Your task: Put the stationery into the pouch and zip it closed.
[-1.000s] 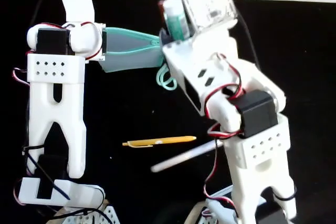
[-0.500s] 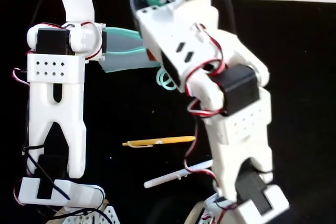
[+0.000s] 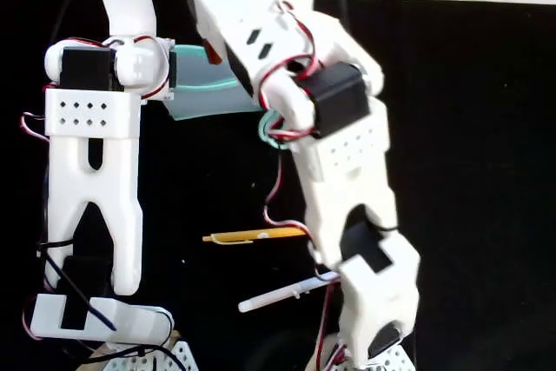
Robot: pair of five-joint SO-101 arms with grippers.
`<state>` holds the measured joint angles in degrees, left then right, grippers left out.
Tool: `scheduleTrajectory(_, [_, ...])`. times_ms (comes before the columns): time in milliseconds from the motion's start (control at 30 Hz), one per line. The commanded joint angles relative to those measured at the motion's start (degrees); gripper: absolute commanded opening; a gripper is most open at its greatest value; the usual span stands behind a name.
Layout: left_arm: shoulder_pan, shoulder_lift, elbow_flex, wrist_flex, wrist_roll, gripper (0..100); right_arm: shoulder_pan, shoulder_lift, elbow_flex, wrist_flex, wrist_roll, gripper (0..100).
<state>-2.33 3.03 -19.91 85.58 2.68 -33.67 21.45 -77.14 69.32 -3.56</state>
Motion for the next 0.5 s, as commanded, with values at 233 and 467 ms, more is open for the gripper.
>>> scheduleTrajectory(233, [-2.15,0.13,0.66,-2.02,1.67,1,-1.45,15.25,-23.16,5.05,-2.81,0.8])
scheduleTrajectory(467, [-2.95,0.57,0.84,-4.57,8.62,1,-2.33,19.82,-24.40,5.05,-2.81,0.8])
